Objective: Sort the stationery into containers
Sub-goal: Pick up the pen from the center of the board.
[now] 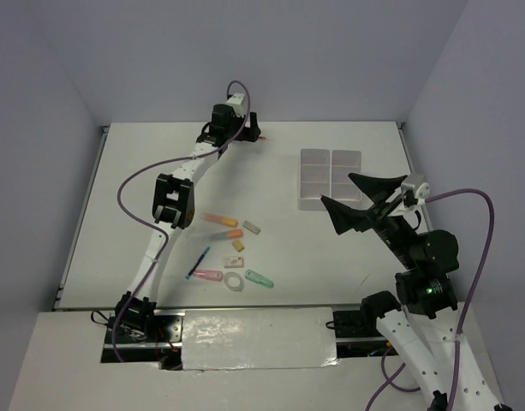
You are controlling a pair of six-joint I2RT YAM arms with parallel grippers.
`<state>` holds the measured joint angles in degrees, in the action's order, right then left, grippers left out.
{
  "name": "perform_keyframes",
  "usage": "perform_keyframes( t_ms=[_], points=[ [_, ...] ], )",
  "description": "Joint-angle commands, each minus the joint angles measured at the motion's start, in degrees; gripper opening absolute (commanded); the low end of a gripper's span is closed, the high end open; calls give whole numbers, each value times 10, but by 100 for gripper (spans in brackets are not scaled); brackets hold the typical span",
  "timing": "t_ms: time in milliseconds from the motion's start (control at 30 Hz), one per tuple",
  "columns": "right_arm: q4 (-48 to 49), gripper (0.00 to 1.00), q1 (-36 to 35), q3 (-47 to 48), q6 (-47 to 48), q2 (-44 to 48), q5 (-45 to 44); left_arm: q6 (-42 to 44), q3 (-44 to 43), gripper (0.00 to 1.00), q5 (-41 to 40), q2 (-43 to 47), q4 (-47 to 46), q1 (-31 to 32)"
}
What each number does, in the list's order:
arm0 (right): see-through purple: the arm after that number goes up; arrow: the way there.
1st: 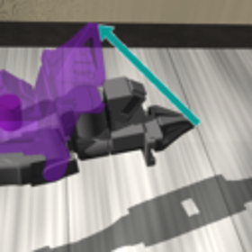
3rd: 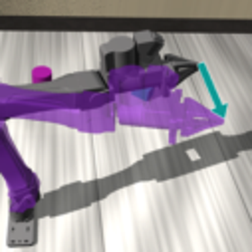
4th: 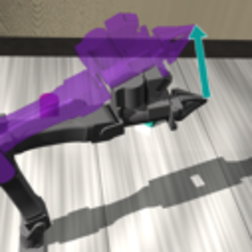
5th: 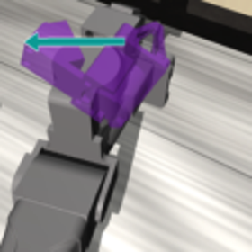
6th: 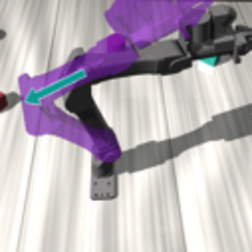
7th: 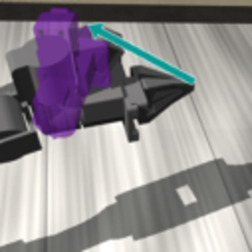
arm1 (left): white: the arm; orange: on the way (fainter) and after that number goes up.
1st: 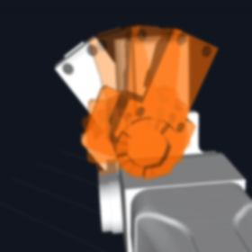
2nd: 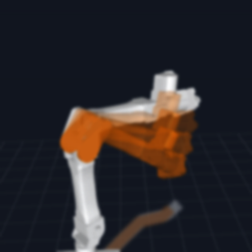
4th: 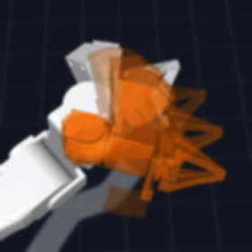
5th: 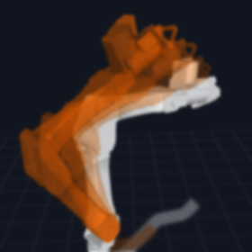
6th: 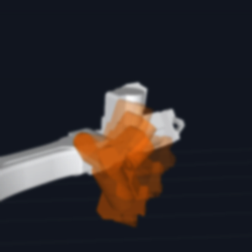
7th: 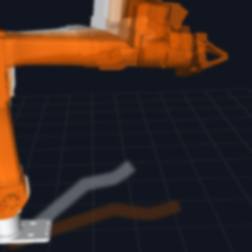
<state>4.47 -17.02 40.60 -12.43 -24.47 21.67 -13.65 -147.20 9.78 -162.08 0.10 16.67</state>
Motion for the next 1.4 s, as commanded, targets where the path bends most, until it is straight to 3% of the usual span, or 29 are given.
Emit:
perform_keyframes(
  t_ms=[0,133,400,700,800,900,1033,1067,1167,1367],
  points=[
    [5,100,-4,11,6,15,-8,-30,-28,99,18,-18,11,-5],
    [-7,100,-4,19,13,14,-15,-72,-28,99,34,-23,18,-8],
    [-1,100,-4,7,27,28,-29,-67,-20,99,25,-12,22,1],
    [-7,100,-4,9,31,31,-28,-41,112,99,-1,73,85,37],
    [0,100,-3,6,26,39,-21,-33,127,92,-24,83,111,40],
    [-2,100,-4,6,22,45,-19,-14,160,93,-35,105,111,47],
    [5,100,-4,4,18,53,-15,5,108,90,-87,84,159,59],
    [4,100,-4,3,18,54,-15,6,98,83,-87,79,179,59],
    [3,100,-4,4,19,60,-17,4,98,75,-95,78,195,59],
    [12,100,-4,-3,16,63,-17,31,76,68,-124,68,246,67]
  ],
)
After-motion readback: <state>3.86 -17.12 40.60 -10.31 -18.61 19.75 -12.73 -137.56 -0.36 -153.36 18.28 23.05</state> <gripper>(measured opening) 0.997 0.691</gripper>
